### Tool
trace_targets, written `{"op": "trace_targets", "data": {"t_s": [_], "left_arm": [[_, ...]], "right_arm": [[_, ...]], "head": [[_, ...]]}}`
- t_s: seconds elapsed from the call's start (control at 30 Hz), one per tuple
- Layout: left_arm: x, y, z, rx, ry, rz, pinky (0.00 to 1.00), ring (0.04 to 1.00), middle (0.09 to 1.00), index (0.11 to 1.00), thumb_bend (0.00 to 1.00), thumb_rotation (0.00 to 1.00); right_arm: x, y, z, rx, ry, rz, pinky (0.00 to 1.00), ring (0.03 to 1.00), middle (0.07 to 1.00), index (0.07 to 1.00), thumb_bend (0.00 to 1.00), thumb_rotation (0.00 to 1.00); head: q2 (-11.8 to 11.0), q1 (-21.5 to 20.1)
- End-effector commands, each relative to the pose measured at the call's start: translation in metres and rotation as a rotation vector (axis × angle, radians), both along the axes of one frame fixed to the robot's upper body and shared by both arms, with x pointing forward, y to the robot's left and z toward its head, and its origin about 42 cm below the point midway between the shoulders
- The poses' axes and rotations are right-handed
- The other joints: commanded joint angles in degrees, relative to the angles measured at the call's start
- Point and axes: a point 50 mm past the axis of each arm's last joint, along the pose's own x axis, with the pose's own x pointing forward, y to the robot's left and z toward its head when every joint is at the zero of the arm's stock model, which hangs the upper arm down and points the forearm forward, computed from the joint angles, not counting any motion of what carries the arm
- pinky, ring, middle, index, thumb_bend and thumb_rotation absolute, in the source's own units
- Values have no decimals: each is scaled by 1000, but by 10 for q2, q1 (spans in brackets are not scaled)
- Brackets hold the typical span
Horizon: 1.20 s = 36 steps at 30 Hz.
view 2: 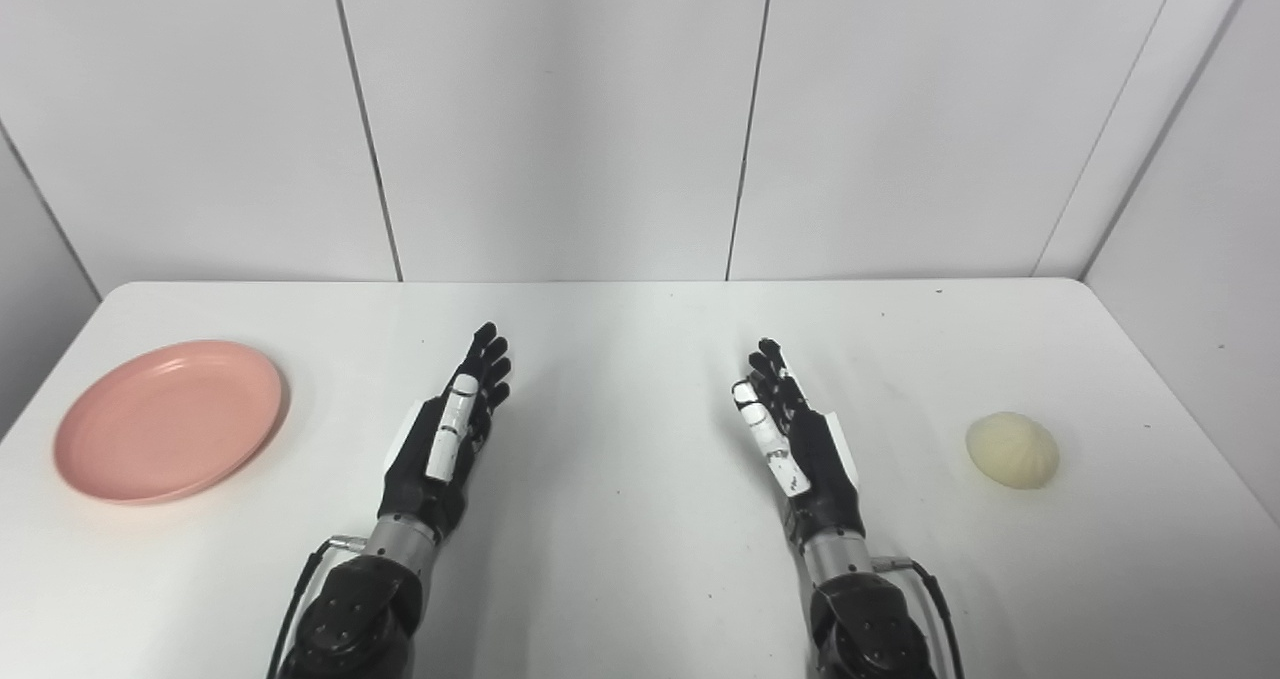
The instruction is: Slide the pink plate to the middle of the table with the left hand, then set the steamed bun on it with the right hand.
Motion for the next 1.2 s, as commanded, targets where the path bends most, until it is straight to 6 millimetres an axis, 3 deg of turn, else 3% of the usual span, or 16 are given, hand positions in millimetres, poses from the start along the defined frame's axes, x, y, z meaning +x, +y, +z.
{"op": "trace_targets", "data": {"t_s": [0.0, 0.97, 1.13, 1.17], "left_arm": [[-8, 8, -14, 5, 29, 8, 1000, 1000, 1000, 1000, 539, 1000], [-8, 7, -15, 30, 24, -15, 1000, 1000, 1000, 1000, 534, 1000], [-8, 5, -16, 32, 46, -32, 1000, 1000, 1000, 1000, 569, 1000], [-9, 2, -18, 29, 47, -31, 1000, 1000, 1000, 1000, 580, 1000]], "right_arm": [[7, 2, 16, 6, -58, 3, 974, 936, 943, 953, 618, 780], [6, 1, 16, -14, -62, 9, 979, 937, 944, 956, 611, 790], [5, -1, 14, -13, -64, 5, 965, 932, 940, 951, 606, 782], [5, -4, 13, -19, -61, 2, 971, 929, 937, 949, 602, 790]], "head": [[1, 0], [1, 2], [-14, 34], [-25, 64]]}}
